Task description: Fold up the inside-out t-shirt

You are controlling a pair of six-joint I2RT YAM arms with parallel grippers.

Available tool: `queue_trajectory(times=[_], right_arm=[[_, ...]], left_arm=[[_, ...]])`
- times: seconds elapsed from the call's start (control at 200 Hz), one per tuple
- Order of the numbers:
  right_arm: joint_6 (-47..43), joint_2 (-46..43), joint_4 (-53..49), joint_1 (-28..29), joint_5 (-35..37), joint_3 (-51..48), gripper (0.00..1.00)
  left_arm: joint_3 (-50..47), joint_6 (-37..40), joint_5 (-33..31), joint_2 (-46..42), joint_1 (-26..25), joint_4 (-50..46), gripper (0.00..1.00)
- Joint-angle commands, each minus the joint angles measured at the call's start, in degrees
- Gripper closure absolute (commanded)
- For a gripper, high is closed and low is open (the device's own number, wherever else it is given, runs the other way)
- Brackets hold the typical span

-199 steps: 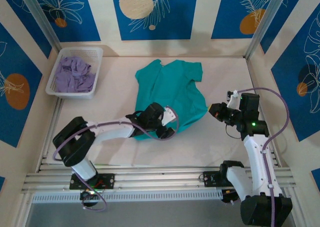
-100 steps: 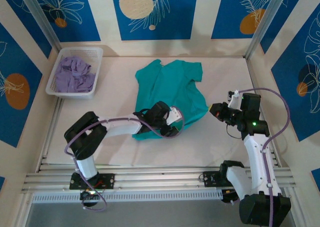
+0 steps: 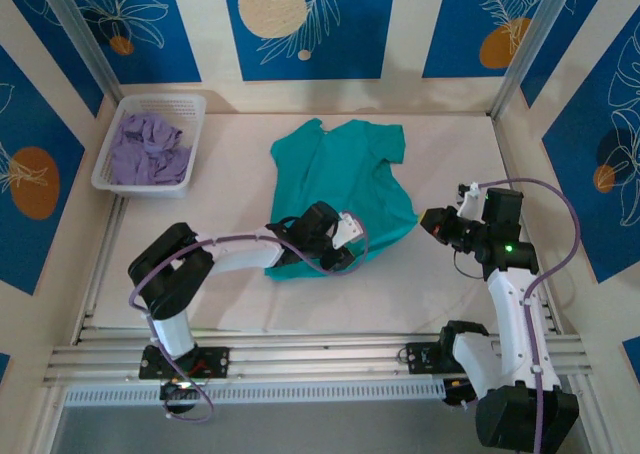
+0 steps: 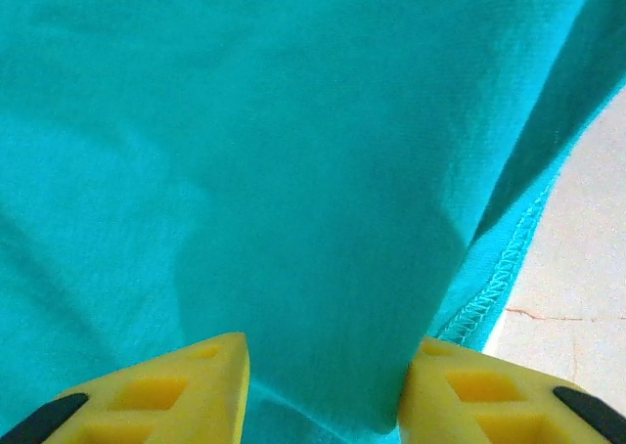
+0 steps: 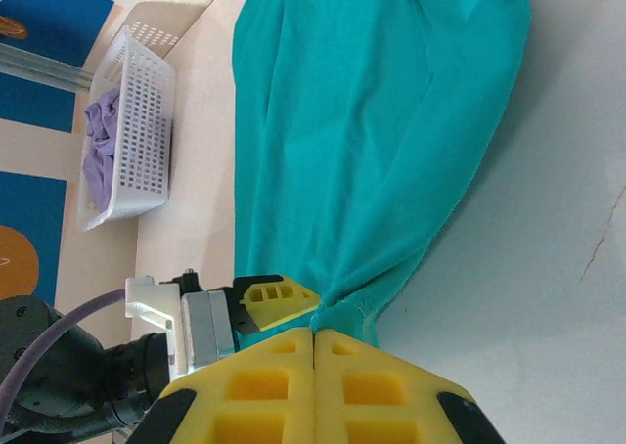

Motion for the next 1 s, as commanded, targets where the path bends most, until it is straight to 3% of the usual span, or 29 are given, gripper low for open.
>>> queue_trajectory(times=[0.0, 0.3, 0.46, 0.56, 0.655, 0.7, 0.76, 0.87, 0.955, 0.965, 0.995], right_arm=[[-0.6, -0.4, 0.3, -0.5, -2.4, -1.1, 1.00], [-0.9, -0.7, 0.0, -1.2, -1.6, -1.1, 1.00], [-1.1, -0.7, -0.4, -2.5, 1.0, -1.0, 1.00], [-0.5, -1.1, 0.9, -2.6, 6.6, -1.5, 1.00], [0.0, -1.2, 3.9, -2.5, 13.4, -3.0, 1.00], [0.1, -1.1, 5.0, -2.2, 16.1, -3.3, 0.99], [-0.1, -1.6, 5.9, -0.5, 20.0, -3.2, 0.89], [-2.0, -4.5, 7.1, 6.4, 26.5, -3.9, 0.55], [-3.7, -7.5, 9.3, 12.4, 28.7, -6.4, 0.44], [-4.0, -8.0, 10.0, 13.9, 28.8, -7.1, 0.36], [-4.4, -9.0, 11.2, 16.0, 28.8, -8.3, 0.30]], left_arm=[[2.1, 0.2, -1.4, 2.2, 0.5, -1.2, 0.59], [3.1, 0.4, -2.6, 4.5, 0.5, -2.2, 0.60], [3.1, 0.1, -3.1, 3.9, 0.5, -2.7, 0.75], [3.7, -2.3, -1.8, 2.5, 0.6, -2.8, 0.84], [4.7, -6.7, 1.2, 0.2, 0.7, -2.2, 1.00], [5.2, -9.2, 1.9, -1.1, 0.8, -2.0, 1.00], [5.9, -11.8, 2.5, -2.9, 1.1, -2.3, 1.00], [7.6, -14.4, 3.4, -5.4, 2.2, -5.1, 1.00], [8.2, -15.6, 4.7, -6.8, 3.5, -6.4, 1.00], [8.2, -15.7, 4.9, -6.9, 3.5, -6.5, 1.00], [8.2, -16.0, 5.6, -7.3, 4.0, -6.5, 1.00]])
